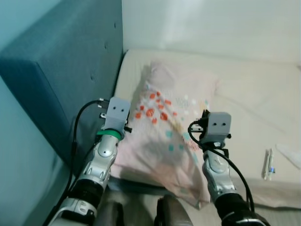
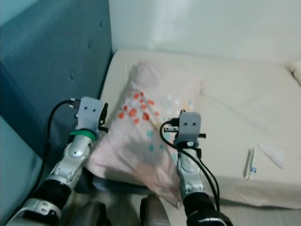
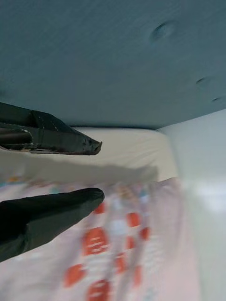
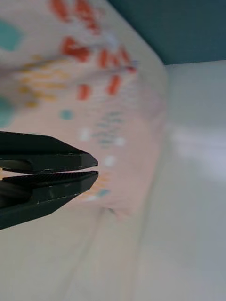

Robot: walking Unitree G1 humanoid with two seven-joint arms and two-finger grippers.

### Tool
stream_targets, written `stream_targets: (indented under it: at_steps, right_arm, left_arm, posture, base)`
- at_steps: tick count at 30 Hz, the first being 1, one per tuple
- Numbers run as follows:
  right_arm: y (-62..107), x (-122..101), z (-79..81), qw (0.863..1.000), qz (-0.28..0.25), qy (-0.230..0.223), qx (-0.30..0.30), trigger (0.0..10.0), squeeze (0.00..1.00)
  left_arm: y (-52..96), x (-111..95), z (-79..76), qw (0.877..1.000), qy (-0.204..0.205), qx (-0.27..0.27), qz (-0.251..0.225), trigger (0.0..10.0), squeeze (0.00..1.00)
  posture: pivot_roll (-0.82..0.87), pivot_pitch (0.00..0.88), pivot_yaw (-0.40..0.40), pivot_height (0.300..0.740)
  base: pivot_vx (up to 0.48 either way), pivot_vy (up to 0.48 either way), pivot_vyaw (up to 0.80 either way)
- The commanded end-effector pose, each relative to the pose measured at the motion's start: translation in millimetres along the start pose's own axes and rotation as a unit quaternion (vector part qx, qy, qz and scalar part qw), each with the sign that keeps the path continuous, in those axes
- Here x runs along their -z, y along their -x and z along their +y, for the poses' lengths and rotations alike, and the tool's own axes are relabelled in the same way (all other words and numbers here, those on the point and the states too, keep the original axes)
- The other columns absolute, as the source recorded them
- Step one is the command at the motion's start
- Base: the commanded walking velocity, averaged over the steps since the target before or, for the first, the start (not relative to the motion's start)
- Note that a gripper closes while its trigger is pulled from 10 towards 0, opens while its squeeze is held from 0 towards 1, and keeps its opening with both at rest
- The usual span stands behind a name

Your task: Clean up the room

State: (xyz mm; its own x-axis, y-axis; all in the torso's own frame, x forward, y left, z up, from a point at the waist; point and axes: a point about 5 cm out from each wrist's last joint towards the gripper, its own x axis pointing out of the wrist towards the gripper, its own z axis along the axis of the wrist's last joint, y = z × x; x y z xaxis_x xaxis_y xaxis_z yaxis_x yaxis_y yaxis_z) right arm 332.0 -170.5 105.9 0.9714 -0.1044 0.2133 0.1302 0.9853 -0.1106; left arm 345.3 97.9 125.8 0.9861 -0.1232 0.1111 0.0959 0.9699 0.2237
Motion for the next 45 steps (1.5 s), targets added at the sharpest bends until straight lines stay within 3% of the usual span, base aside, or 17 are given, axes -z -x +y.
stream_targets:
  at_steps: [1, 2, 4, 9, 13, 18, 19, 20, 25, 26, 27, 31, 34, 37, 39, 42, 45]
  right_arm:
    - [3.2, 15.6, -6.2, 0.998, 0.057, 0.003, 0.010, 10.0, 0.00]
    - [3.4, 24.4, -7.6, 0.995, 0.099, 0.003, 0.011, 10.0, 0.00]
    - [3.9, 30.3, -8.4, 0.992, 0.127, 0.002, 0.013, 10.0, 0.00]
    - [3.6, 34.8, -11.5, 0.989, 0.150, 0.005, 0.016, 10.0, 0.00]
    - [-0.7, 22.2, -21.8, 0.994, 0.097, 0.026, 0.032, 10.0, 0.00]
    - [-0.9, 9.0, -22.4, 0.999, 0.039, 0.025, 0.025, 10.0, 0.00]
    - [-0.4, 6.5, -19.9, 0.999, 0.027, 0.023, 0.015, 10.0, 0.00]
    - [0.5, 3.7, -15.2, 1.000, 0.014, 0.025, 0.000, 10.0, 0.00]
    - [3.0, 0.6, -6.9, 0.999, -0.002, 0.034, -0.022, 10.0, 0.00]
    - [5.2, 1.2, -7.4, 0.999, -0.005, 0.033, -0.017, 10.0, 0.00]
    - [5.2, 1.2, -7.4, 0.999, -0.005, 0.033, -0.017, 10.0, 0.00]
    - [12.1, 3.3, -14.4, 0.999, -0.014, 0.039, 0.023, 10.0, 0.00]
    - [13.8, 3.6, -17.1, 0.998, -0.018, 0.040, 0.036, 10.0, 0.00]
    - [14.8, 4.3, -22.4, 0.997, -0.018, 0.022, 0.068, 10.0, 0.00]
    - [15.0, 4.5, -23.9, 0.997, -0.017, 0.016, 0.077, 10.0, 0.00]
    - [16.9, 9.0, -24.7, 0.995, 0.000, -0.041, 0.090, 10.0, 0.00]
    - [17.5, 10.5, -24.6, 0.994, 0.006, -0.055, 0.092, 10.0, 0.00]
  left_arm:
    - [2.0, -0.1, -4.0, 1.000, -0.004, 0.006, -0.001, 10.0, 0.00]
    - [1.1, -1.1, -3.6, 1.000, -0.004, 0.007, -0.002, 10.0, 0.00]
    - [0.3, -1.8, -3.4, 1.000, -0.004, 0.008, -0.003, 10.0, 0.00]
    - [-3.5, -6.1, -4.8, 1.000, -0.007, 0.017, -0.009, 10.0, 0.00]
    - [-11.4, -17.2, -8.5, 0.999, -0.004, 0.035, -0.022, 10.0, 0.00]
    - [-15.6, -20.1, -8.2, 0.999, -0.005, 0.035, -0.020, 10.0, 0.00]
    - [-17.3, -18.1, -7.8, 0.999, -0.009, 0.032, -0.010, 10.0, 0.11]
    - [-18.9, -14.9, -6.5, 1.000, -0.009, 0.029, 0.004, 10.0, 1.00]
    - [-20.5, -6.1, -4.4, 0.998, 0.015, 0.039, 0.042, 10.0, 1.00]
    - [-20.6, -2.6, -3.6, 0.996, 0.044, 0.055, 0.058, 10.0, 1.00]
    - [-20.6, -2.6, -3.6, 0.996, 0.044, 0.055, 0.058, 10.0, 1.00]
    - [-22.3, 0.5, 2.1, 0.978, 0.153, 0.113, 0.091, 10.0, 1.00]
    - [-24.0, -0.1, 4.3, 0.973, 0.174, 0.120, 0.096, 10.0, 1.00]
    - [-29.4, -1.2, 12.2, 0.959, 0.232, 0.118, 0.111, 10.0, 1.00]
    - [-30.4, -1.4, 14.1, 0.955, 0.247, 0.117, 0.115, 10.0, 1.00]
    - [-29.1, 6.6, 33.0, 0.923, 0.332, 0.129, 0.144, 10.0, 1.00]
    - [-27.9, 9.5, 36.9, 0.917, 0.345, 0.131, 0.151, 10.0, 1.00]
  posture:
    - [-0.15, 0.100, 0.010, 0.596]
    - [-0.15, 0.100, 0.010, 0.596]
    - [-0.15, 0.100, 0.010, 0.596]
    - [-0.14, 0.110, 0.017, 0.596]
    - [-0.15, 0.115, 0.019, 0.596]
    - [-0.15, 0.117, 0.023, 0.596]
    - [-0.15, 0.120, 0.024, 0.596]
    - [-0.15, 0.127, 0.026, 0.596]
    - [-0.15, 0.131, 0.026, 0.596]
    - [-0.15, 0.131, 0.027, 0.596]
    - [-0.15, 0.131, 0.027, 0.596]
    - [-0.15, 0.131, 0.029, 0.596]
    - [-0.15, 0.131, 0.029, 0.596]
    - [-0.15, 0.130, 0.036, 0.596]
    - [-0.15, 0.130, 0.036, 0.596]
    - [-0.14, 0.136, 0.041, 0.596]
    - [-0.14, 0.136, 0.041, 0.596]
  base:
    - [0.000, 0.000, 0.00]
    - [0.000, 0.000, 0.00]
    - [0.000, 0.000, 0.00]
    - [0.000, 0.000, 0.00]
    - [0.000, 0.000, 0.00]
    - [0.000, 0.000, 0.00]
    - [0.000, 0.000, 0.00]
    - [0.000, 0.000, 0.00]
    - [0.000, 0.000, 0.00]
    - [0.000, 0.000, 0.00]
    - [0.000, 0.000, 0.00]
    - [0.000, 0.000, 0.00]
    - [0.000, 0.000, 0.00]
    - [0.000, 0.000, 0.00]
    - [0.000, 0.000, 0.00]
    - [0.000, 0.000, 0.00]
    - [0.000, 0.000, 0.00]
